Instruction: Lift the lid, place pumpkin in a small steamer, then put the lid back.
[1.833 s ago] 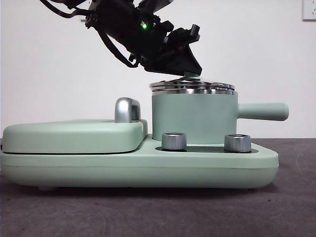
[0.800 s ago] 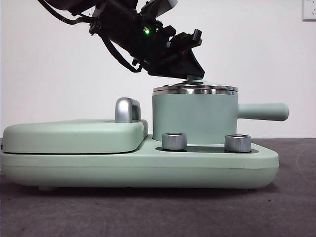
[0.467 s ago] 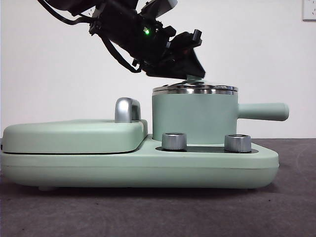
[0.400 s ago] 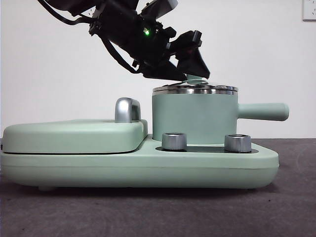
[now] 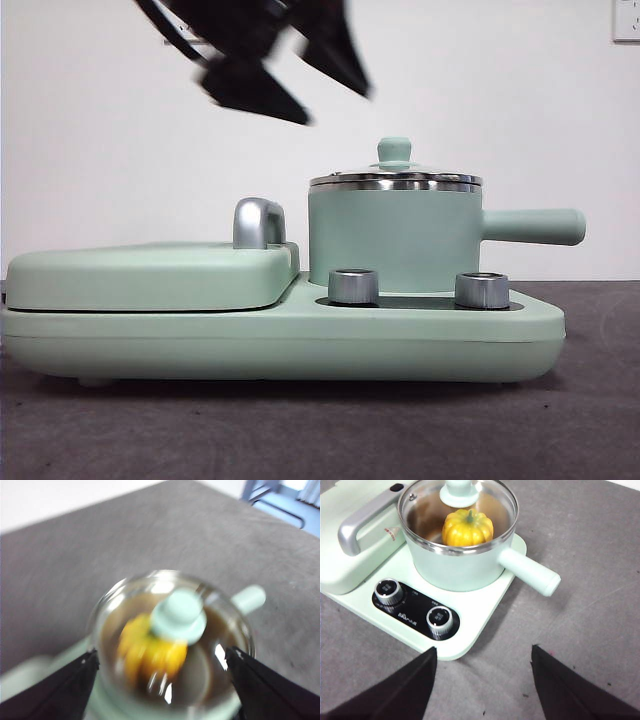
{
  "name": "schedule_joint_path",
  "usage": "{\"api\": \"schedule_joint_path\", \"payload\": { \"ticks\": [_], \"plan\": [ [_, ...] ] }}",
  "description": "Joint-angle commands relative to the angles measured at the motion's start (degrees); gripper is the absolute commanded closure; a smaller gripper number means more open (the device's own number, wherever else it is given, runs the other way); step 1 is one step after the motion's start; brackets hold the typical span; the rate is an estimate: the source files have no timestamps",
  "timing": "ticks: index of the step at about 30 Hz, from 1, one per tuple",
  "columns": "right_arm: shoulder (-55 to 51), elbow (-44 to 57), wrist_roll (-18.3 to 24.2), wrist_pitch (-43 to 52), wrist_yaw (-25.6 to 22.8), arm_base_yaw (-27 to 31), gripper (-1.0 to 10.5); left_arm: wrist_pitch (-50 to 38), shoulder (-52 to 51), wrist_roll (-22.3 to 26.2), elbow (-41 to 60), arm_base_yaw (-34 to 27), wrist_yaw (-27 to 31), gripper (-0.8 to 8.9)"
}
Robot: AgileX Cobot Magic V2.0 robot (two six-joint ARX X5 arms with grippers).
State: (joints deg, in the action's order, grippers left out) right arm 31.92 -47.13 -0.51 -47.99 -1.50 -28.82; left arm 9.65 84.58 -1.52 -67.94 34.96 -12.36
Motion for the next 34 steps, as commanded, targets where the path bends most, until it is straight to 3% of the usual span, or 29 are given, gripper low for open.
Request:
{"api": "schedule_joint_path", "payload": {
  "ticks": [1, 7, 19, 25, 26, 28, 29, 34],
  "plan": [
    [0.63, -0.37, -0.94, 1.57, 0.39, -0.31, 6.5, 11.87, -2.14, -5.01, -0.31, -2.47, -0.33, 4.50],
    [4.11, -0.37, -0.46, 4.04, 3.13, -0.31, 6.1, 16.57, -13.66, -6.03, 7.56, -7.02, -0.33, 4.52],
    [19.12, -0.37, -0.35, 21.00, 12.02, -0.46, 6.1, 21.66, -39.82, -15.34, 26.38, -11.61, 0.98, 4.52],
    [23.06, -0.37, -0.50, 21.97, 12.02, -1.01, 6.1, 23.85, -44.98, -14.29, 27.34, -11.45, 0.52, 4.47],
    [23.08, -0.37, -0.50, 22.01, 12.00, -1.01, 6.5, 23.54, -45.38, -13.81, 27.36, -11.39, 0.48, 4.79],
    [23.04, -0.37, -0.39, 22.56, 11.96, -0.98, 9.8, 22.40, -45.92, -12.83, 27.32, -11.32, 0.20, 8.21],
    [23.04, -0.37, -0.24, 22.97, 11.98, -0.98, 9.2, 21.88, -45.99, -12.66, 27.32, -11.32, 0.20, 7.99],
    [23.04, -0.39, -0.33, 22.32, 12.59, -1.05, 9.2, 21.62, -46.34, -12.74, 27.28, -11.32, 0.33, 8.06]
  ]
}}
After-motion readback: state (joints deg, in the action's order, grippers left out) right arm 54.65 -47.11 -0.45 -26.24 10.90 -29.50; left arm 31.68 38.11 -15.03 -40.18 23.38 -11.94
